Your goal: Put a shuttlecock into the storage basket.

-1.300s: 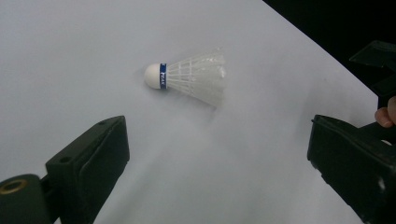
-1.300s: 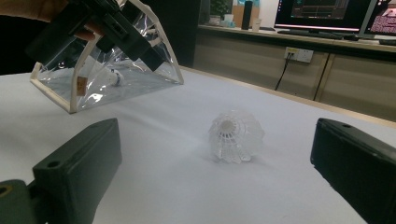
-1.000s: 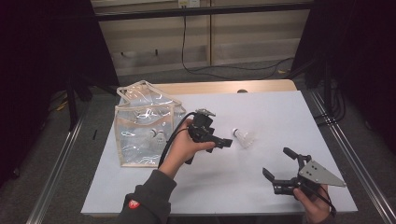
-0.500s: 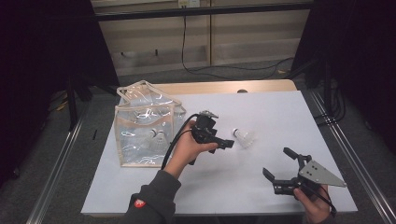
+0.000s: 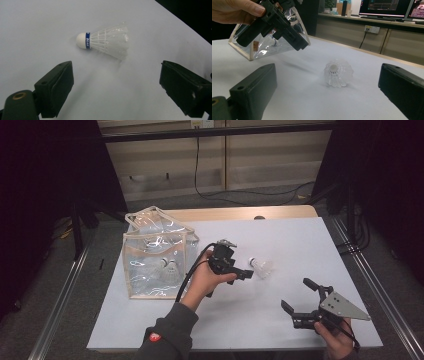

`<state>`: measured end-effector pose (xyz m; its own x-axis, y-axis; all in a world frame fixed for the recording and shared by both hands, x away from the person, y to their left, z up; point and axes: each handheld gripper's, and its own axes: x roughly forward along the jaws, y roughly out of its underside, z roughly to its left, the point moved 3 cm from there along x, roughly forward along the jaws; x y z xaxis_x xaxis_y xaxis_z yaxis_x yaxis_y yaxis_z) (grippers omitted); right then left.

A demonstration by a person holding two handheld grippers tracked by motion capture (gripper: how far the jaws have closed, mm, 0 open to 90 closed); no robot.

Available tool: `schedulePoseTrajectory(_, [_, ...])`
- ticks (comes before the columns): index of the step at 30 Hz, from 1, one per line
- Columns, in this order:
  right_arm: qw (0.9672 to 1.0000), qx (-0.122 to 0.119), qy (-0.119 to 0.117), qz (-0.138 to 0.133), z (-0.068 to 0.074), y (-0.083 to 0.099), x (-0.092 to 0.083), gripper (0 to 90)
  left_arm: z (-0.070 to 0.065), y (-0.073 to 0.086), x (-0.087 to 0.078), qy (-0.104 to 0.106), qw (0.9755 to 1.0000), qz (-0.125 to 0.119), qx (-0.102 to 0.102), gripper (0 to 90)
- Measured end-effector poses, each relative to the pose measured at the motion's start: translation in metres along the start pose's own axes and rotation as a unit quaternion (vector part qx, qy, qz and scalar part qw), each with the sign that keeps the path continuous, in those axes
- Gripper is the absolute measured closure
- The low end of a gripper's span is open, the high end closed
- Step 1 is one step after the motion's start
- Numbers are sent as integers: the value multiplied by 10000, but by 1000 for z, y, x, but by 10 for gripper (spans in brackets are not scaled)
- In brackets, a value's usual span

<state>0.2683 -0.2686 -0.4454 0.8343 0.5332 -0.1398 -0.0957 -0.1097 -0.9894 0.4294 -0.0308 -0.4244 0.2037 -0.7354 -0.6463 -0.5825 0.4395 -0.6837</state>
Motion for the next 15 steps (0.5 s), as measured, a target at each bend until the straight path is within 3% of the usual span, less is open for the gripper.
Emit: schedulePoseTrajectory(15, [10000, -2, 9, -11, -1, 0, 0, 17, -3, -1, 15, -31, 10000, -2, 16, 116])
